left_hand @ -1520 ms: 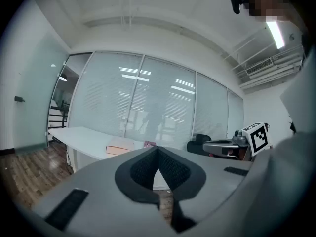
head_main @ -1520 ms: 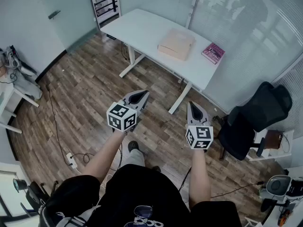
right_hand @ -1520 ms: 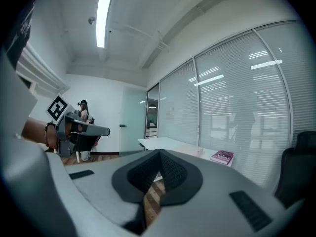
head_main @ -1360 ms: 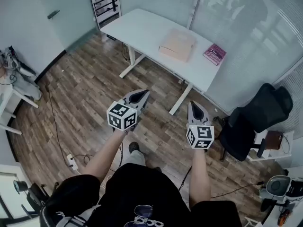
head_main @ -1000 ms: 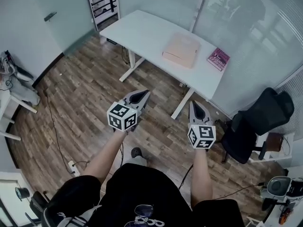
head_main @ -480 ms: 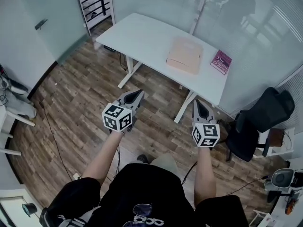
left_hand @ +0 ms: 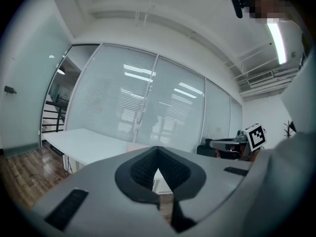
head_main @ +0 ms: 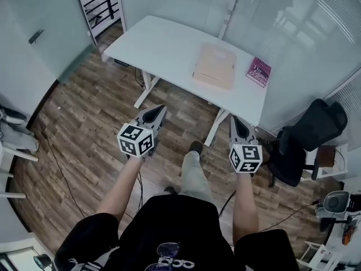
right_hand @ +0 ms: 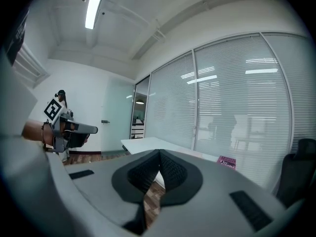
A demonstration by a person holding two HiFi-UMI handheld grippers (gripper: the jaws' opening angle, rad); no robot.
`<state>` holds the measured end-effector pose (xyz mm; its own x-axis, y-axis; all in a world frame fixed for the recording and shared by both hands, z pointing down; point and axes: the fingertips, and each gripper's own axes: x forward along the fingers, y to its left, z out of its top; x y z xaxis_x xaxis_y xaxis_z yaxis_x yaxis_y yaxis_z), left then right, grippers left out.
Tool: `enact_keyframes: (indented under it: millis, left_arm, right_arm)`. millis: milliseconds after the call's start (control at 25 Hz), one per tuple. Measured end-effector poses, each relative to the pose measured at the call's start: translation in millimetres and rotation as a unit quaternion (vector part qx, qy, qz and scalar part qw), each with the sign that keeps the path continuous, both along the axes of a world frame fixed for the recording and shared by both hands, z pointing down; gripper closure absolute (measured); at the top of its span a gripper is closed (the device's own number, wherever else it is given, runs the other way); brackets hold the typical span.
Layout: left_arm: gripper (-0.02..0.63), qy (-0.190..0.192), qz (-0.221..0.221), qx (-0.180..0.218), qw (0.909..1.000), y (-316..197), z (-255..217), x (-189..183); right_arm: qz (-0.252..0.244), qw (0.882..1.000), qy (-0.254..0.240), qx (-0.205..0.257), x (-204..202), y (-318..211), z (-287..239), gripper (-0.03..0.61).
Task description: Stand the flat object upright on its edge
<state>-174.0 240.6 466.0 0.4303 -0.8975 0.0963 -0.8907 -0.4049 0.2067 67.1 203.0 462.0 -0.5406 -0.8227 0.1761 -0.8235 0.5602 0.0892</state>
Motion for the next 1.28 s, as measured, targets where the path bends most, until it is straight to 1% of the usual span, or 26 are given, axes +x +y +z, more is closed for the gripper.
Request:
enact_keyframes:
  millis: [120, 320, 560, 720, 880, 1080, 1280]
  left_arm:
    - [0.592, -0.001, -0.002, 0.006, 1.0, -14, -3, -4]
    - [0.594, -0.007, 0.001, 0.01, 0.9999, -39, 2, -6]
    - [0.594, -0.013, 0.022, 0.014, 0.9996, -90, 15, 2]
    - [0.594, -0.015, 0.028, 0.002, 0.9995, -144, 22, 10]
    - [0.594, -0.02, 0.026, 0.003, 0.9995, -208, 18, 11]
    - [0.594, -0.021, 0.023, 0.001, 0.9995, -286, 13, 17]
    - [0.594, -0.027, 0.026, -0.001, 0.9993, -350, 8, 22]
  right_arm:
    - [0.001, 1.0, 0.008, 0.007, -1, -14, 0, 0.557]
    - [0.008, 1.0, -0.006, 0.009, 2, -40, 9, 0.557]
    - [0.022, 1.0, -0.022, 0.004, 16, -94, 28, 0.557]
    - [0.033, 0.999, -0.029, -0.006, 25, -144, 38, 0.557]
    - [0.033, 0.999, -0.027, -0.017, 26, -200, 41, 0.557]
    - [0.027, 0.999, -0.038, -0.028, 33, -273, 35, 0.557]
    - [0.027, 0.998, -0.041, -0.028, 34, -338, 27, 0.557]
